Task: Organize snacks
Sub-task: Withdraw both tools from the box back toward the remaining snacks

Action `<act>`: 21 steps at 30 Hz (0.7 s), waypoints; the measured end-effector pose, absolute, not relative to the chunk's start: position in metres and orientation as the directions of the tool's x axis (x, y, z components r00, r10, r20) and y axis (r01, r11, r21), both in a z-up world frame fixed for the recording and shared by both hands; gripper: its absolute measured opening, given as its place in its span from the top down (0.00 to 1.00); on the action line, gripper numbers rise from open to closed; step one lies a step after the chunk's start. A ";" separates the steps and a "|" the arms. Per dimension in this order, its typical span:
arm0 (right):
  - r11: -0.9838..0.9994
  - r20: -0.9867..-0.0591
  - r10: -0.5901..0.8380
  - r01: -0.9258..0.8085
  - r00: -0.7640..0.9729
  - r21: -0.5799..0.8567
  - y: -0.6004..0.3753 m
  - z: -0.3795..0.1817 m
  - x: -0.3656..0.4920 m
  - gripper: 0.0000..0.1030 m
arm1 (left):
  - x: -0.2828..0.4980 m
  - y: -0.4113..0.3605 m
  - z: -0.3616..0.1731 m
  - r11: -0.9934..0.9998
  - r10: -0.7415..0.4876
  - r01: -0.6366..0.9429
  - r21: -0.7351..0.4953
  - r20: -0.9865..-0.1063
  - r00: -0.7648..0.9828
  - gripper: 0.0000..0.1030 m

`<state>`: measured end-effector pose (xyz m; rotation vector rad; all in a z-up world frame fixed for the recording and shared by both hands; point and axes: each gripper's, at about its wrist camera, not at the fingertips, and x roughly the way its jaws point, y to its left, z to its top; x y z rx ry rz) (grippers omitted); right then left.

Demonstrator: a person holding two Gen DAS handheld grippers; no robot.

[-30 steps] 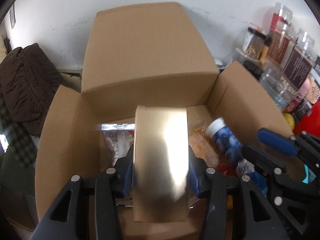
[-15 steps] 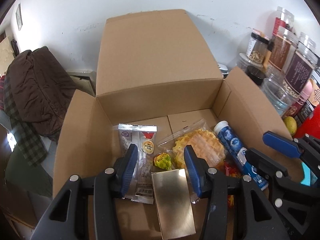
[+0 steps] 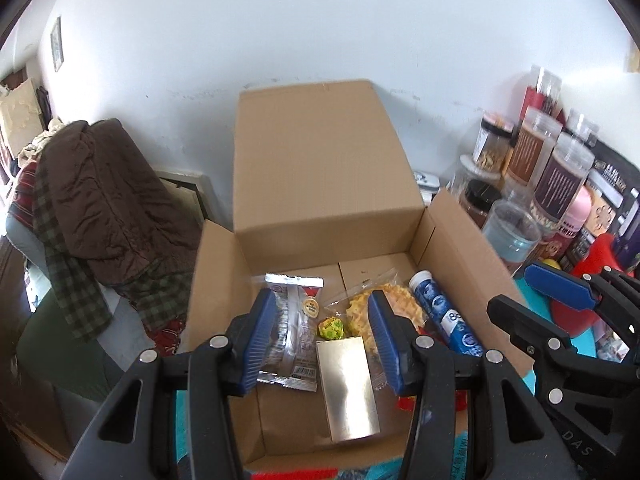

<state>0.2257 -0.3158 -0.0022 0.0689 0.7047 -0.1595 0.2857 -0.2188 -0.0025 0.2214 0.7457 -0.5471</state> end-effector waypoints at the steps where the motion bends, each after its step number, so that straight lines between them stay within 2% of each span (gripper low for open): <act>1: 0.986 -0.644 -0.126 0.167 0.754 0.004 -0.313 0.002 0.223 0.60 | 0.281 -0.215 0.004 0.841 -0.393 0.541 0.002 -0.685 0.614 0.54; 9: 0.991 -0.580 -0.117 0.135 0.806 -0.013 -0.292 0.040 0.191 0.60 | 0.240 -0.181 0.052 0.845 -0.428 0.535 -0.009 -0.611 0.666 0.54; 12: 0.993 -0.552 -0.106 0.114 0.827 -0.020 -0.281 0.055 0.175 0.55 | 0.223 -0.168 0.067 0.849 -0.435 0.528 -0.015 -0.588 0.682 0.54; 19: 0.995 -0.498 -0.098 0.086 0.862 -0.046 -0.254 0.081 0.136 0.55 | 0.185 -0.142 0.090 0.850 -0.447 0.526 -0.016 -0.549 0.706 0.54; 21: 0.996 -0.485 -0.094 0.081 0.869 -0.048 -0.249 0.086 0.127 0.50 | 0.174 -0.135 0.094 0.853 -0.447 0.522 -0.016 -0.539 0.714 0.54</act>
